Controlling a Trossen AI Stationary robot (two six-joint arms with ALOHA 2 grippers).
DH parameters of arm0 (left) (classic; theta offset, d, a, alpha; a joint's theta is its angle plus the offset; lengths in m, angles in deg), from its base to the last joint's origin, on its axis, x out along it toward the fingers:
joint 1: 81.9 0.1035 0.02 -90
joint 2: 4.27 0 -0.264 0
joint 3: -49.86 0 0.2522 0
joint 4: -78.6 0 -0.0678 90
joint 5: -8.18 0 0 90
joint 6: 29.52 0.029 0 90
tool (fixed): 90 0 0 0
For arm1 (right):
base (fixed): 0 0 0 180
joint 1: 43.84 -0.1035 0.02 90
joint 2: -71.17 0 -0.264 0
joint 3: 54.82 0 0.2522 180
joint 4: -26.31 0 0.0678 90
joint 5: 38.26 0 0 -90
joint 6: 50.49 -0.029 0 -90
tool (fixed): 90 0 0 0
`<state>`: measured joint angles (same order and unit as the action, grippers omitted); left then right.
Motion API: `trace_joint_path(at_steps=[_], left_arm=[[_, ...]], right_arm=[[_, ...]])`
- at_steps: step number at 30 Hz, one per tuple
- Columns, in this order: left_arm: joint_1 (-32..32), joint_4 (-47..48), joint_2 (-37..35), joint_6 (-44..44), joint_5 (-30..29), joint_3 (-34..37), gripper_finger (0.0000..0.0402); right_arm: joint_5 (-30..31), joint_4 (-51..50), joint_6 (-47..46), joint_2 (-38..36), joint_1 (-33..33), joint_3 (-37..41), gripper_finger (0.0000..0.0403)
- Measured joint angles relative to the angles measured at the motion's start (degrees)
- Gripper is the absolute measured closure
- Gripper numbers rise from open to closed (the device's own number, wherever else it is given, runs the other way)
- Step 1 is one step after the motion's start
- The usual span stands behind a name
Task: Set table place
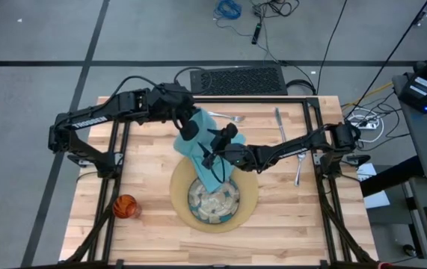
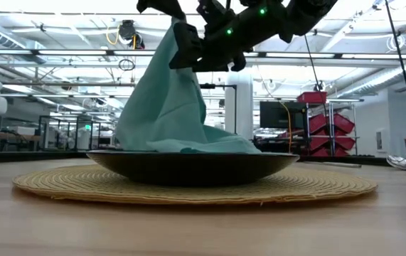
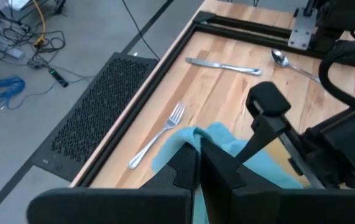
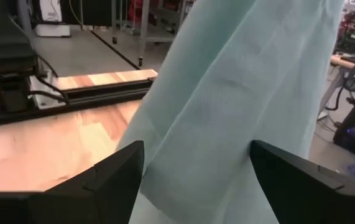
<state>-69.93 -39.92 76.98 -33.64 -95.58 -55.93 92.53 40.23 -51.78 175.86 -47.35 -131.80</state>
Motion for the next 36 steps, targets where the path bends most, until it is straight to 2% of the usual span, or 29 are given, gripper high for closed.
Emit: trace_joint_path(at_steps=[3,6,18,22,36], left_arm=[[0.0,-0.9,0.0,0.0,-0.1,0.0,0.0402],[0.0,-0.8,0.0,0.0,-0.2,0.0,0.0402],[0.0,0.7,0.0,0.8,-1.8,0.0,0.0402],[0.1,4.1,0.0,1.6,-5.8,0.0,0.0402],[0.3,13.3,0.6,1.5,-9.0,-0.1,0.0402]], right_arm=[[1.4,-2.0,-1.3,0.0,0.0,0.0,0.0124],[4.7,-3.3,-1.3,0.0,0.0,0.0,0.015],[5.7,-2.2,3.8,0.0,-0.8,0.0,0.0345],[5.6,-2.2,5.3,0.0,-1.0,0.0,0.0392],[5.4,-2.2,9.5,-1.4,-1.0,0.0,0.0392]])
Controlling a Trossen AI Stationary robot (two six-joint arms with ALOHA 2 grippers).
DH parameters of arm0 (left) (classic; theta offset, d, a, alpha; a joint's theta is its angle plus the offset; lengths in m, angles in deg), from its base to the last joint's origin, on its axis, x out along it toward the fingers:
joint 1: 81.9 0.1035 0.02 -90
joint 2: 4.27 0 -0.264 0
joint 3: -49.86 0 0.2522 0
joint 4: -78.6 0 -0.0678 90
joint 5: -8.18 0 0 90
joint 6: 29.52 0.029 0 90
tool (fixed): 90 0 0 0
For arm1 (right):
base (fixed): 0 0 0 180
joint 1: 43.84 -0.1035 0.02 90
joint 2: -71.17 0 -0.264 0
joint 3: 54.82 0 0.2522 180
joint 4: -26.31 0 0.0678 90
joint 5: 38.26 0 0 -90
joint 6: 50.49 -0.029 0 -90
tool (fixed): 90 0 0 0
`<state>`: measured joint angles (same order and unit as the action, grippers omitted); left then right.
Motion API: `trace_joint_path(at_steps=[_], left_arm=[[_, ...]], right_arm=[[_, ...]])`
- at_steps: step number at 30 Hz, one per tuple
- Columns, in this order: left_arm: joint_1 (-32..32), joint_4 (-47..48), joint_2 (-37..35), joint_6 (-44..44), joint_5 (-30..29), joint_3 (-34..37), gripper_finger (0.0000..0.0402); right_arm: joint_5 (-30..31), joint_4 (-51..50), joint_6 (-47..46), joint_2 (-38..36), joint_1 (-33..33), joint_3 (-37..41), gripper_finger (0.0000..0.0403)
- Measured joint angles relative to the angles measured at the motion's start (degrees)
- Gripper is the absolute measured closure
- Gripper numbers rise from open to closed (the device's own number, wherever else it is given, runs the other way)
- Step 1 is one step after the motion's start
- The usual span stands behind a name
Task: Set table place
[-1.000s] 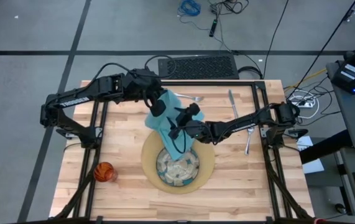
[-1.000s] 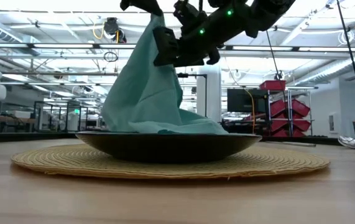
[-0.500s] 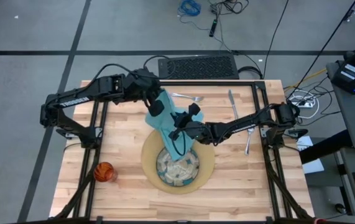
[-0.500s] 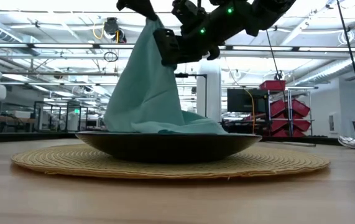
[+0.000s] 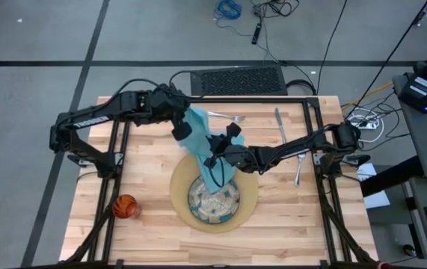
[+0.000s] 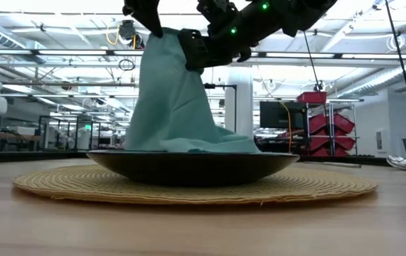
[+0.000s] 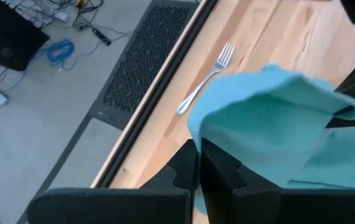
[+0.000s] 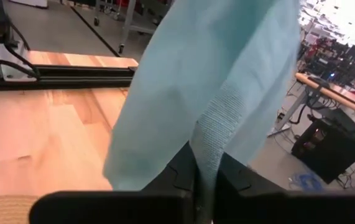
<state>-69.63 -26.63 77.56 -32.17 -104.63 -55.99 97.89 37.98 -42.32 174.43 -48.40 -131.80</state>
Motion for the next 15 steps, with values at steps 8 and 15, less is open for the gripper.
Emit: trace_joint_path(at_steps=[8,15], left_arm=[[0.0,-0.2,1.8,0.1,0.0,0.0,0.0402],[0.0,-0.4,2.1,0.2,0.0,0.0,0.0402]], right_arm=[[-1.5,-0.2,0.6,-0.5,0.3,0.0,0.0388],[-4.2,-0.2,0.3,-0.5,0.7,0.0,0.0358]])
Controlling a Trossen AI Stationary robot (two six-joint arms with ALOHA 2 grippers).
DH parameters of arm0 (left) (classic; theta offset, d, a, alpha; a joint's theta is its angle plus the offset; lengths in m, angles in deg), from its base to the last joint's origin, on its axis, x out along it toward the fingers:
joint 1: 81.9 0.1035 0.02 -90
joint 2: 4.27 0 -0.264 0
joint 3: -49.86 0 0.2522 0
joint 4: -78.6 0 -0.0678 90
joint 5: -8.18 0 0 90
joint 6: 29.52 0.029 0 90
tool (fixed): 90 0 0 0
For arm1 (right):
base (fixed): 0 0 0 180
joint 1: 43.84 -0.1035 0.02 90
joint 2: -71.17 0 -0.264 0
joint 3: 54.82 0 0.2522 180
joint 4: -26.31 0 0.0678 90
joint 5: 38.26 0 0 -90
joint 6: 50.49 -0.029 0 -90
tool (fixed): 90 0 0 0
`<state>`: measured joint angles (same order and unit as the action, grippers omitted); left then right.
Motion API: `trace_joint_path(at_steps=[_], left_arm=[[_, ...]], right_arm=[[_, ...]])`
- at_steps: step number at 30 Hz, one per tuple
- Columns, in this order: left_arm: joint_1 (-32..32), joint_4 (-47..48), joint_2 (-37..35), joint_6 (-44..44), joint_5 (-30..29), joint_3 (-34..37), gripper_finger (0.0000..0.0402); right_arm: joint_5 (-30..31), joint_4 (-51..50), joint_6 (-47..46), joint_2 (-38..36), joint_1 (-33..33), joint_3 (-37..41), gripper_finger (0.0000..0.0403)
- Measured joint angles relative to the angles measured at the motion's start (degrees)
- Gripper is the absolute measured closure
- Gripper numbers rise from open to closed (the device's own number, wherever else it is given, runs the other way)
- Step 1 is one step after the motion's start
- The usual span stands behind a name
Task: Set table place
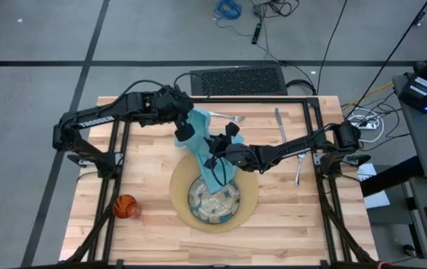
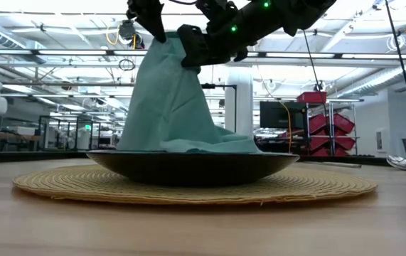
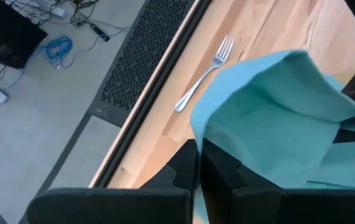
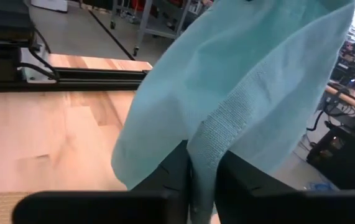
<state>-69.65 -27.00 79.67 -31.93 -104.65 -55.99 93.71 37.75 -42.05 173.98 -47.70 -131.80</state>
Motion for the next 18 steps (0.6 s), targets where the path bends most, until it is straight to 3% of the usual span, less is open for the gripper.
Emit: trace_joint_path(at_steps=[9,18], left_arm=[[0.0,0.3,0.0,0.1,0.0,0.0,0.0402],[0.0,2.8,0.0,-0.1,0.0,0.0,0.0402]], right_arm=[[-0.3,-0.1,-0.3,0.0,0.7,0.0,0.0322],[-0.3,-1.0,0.0,0.0,0.8,0.0,0.032]])
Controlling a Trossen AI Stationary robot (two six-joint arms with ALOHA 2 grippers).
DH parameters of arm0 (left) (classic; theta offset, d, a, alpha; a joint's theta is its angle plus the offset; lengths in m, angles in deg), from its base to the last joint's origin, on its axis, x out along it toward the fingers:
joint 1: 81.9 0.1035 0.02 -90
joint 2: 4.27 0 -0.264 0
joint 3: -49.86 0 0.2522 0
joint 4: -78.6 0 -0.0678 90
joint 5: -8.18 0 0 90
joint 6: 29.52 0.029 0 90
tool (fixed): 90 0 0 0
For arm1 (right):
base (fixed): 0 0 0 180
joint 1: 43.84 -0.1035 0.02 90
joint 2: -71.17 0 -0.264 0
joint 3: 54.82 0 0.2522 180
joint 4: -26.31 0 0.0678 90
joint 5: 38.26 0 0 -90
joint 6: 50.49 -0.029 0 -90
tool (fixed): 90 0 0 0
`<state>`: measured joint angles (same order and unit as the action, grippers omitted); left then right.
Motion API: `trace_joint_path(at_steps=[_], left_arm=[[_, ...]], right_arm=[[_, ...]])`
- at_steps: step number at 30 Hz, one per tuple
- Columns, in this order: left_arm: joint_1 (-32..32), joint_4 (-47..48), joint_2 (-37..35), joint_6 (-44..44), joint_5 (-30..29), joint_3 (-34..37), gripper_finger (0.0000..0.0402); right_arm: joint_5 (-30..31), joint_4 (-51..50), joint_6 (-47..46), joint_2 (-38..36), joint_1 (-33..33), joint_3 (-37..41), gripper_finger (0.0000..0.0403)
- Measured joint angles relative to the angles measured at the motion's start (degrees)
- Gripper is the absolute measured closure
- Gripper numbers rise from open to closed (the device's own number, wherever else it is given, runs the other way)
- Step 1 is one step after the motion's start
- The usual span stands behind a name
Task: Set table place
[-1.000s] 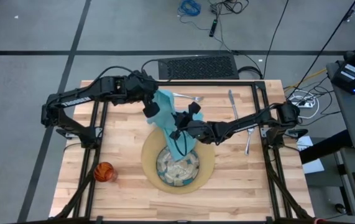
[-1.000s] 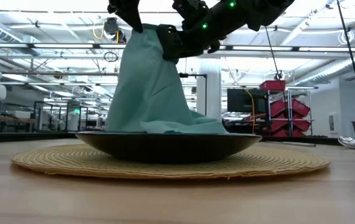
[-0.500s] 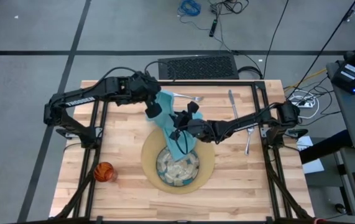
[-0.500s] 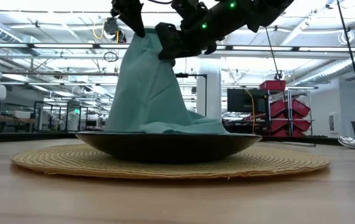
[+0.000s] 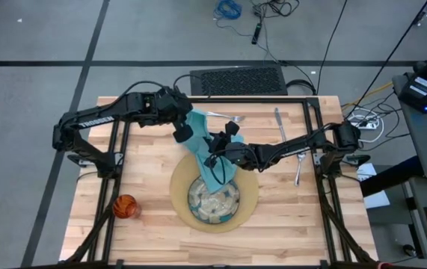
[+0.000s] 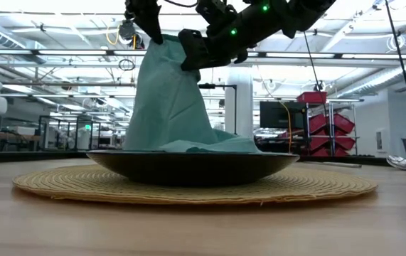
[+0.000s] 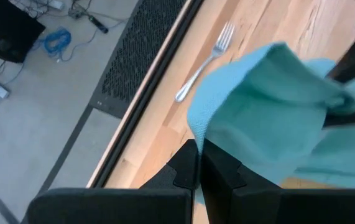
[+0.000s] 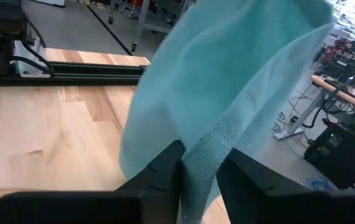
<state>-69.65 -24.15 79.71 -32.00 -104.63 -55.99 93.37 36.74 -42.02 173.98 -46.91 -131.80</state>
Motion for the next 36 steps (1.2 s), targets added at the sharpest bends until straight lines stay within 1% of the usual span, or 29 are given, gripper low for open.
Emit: trace_joint_path(at_steps=[7,11,13,19,24,30,33,36], left_arm=[[0.0,1.4,0.0,-0.2,0.0,0.0,0.0402],[0.0,3.4,0.0,-0.2,-0.1,0.0,0.0402],[0.0,3.2,0.0,-0.2,-0.2,0.0,0.0402],[0.0,3.1,0.0,-0.2,-0.2,0.0,0.0402],[0.0,2.9,0.0,-0.2,-0.2,0.7,0.0402],[0.0,2.7,0.1,-0.2,-0.3,4.2,0.0402],[0.0,1.2,0.1,-0.2,-0.3,4.8,0.0402],[0.0,0.7,0.1,0.0,-0.3,4.8,0.0402]], right_arm=[[-0.2,-0.5,-0.1,0.0,0.6,0.0,0.032],[-3.2,-0.5,-0.3,0.0,1.2,0.0,0.032],[-3.6,-0.5,-0.4,0.0,1.3,0.0,0.032],[-7.6,-0.5,-1.8,0.0,2.4,0.0,0.032],[-7.5,-0.5,-1.8,0.0,2.4,0.0,0.0321],[-7.5,-0.5,-1.1,0.0,2.5,0.0,0.032],[-7.6,-0.4,-1.0,0.0,2.8,0.0,0.0308],[-7.7,-0.5,-2.1,0.0,3.3,0.0,0.0281]])
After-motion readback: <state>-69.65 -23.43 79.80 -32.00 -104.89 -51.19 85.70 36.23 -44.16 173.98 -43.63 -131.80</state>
